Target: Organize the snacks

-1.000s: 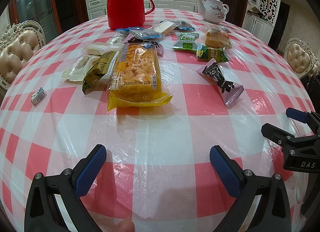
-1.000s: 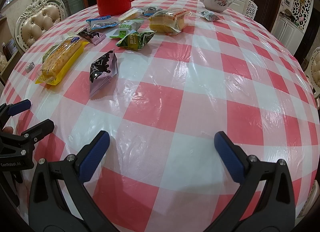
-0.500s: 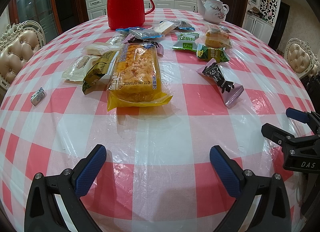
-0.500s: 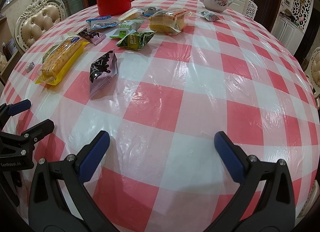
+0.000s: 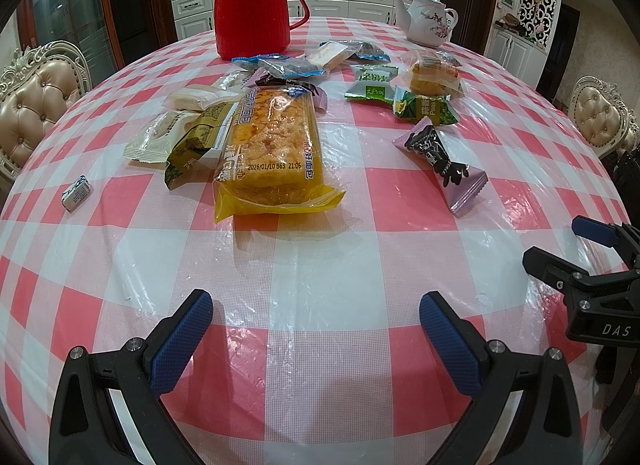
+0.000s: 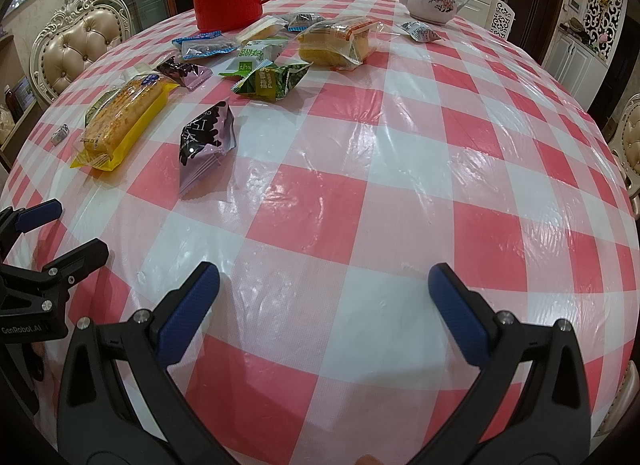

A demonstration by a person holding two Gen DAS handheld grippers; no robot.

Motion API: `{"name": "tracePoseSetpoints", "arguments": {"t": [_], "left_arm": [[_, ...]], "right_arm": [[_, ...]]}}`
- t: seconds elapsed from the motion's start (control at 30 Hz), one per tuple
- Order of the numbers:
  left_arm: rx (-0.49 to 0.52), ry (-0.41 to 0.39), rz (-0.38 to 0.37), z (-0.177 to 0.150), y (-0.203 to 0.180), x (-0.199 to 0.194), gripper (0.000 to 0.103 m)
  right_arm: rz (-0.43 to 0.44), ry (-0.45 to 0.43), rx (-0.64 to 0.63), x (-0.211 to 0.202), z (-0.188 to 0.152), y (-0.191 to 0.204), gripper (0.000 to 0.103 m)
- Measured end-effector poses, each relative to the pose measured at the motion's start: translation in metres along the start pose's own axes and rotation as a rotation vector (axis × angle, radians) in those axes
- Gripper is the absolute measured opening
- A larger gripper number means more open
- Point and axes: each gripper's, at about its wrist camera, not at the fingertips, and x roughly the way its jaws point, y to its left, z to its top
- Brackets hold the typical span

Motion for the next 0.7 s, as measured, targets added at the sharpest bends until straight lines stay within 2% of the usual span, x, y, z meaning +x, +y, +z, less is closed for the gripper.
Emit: {"name": "tracePoseSetpoints", "arguments": {"t": [0.63,0.7], "left_arm": [[0.0,0.0,-0.003,-0.0002,0.0003,-0.0003,0.103],[0.033,0.005,-0.025,-0.0042,0.0005,-0.0023,0.103]], "right_arm": [[0.0,-0.001,0.002,0.0015,-0.0009,-0.0001,0.103],[0.001,-0.003,0.004,0.0018,-0.001,-0.0003,0.103]]}}
